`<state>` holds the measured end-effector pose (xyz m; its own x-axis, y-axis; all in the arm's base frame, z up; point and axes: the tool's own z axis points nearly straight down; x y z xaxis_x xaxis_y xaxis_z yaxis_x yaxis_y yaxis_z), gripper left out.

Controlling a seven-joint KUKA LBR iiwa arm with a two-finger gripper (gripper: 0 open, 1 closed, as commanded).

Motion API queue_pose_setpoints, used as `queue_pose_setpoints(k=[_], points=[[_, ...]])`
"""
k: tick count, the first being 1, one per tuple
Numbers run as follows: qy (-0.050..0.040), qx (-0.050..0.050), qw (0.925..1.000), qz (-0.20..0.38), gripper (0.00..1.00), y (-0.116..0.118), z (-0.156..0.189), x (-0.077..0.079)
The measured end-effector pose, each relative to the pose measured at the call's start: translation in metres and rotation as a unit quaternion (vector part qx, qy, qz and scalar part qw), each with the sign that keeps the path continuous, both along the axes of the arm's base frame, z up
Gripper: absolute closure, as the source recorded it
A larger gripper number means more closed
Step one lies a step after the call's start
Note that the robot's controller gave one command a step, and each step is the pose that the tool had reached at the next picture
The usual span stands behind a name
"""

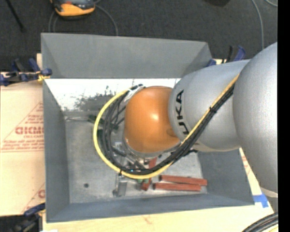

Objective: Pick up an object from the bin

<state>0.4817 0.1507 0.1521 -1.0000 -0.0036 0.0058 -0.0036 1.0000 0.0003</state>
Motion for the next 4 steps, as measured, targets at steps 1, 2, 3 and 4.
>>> queue_pose_setpoints(k=[1,2,3,4], points=[[-0.0038,0.001,1.0,-0.002,0.0,0.0,0.004,0.002],[-0.0036,0.001,0.9996,0.029,0.0,-0.026,-0.007,0.015],[-0.0079,-0.001,0.9984,0.056,0.0,-0.062,-0.025,0.031],[-0.0037,0.001,0.9995,0.033,1.0,-0.097,-0.082,0.031]])
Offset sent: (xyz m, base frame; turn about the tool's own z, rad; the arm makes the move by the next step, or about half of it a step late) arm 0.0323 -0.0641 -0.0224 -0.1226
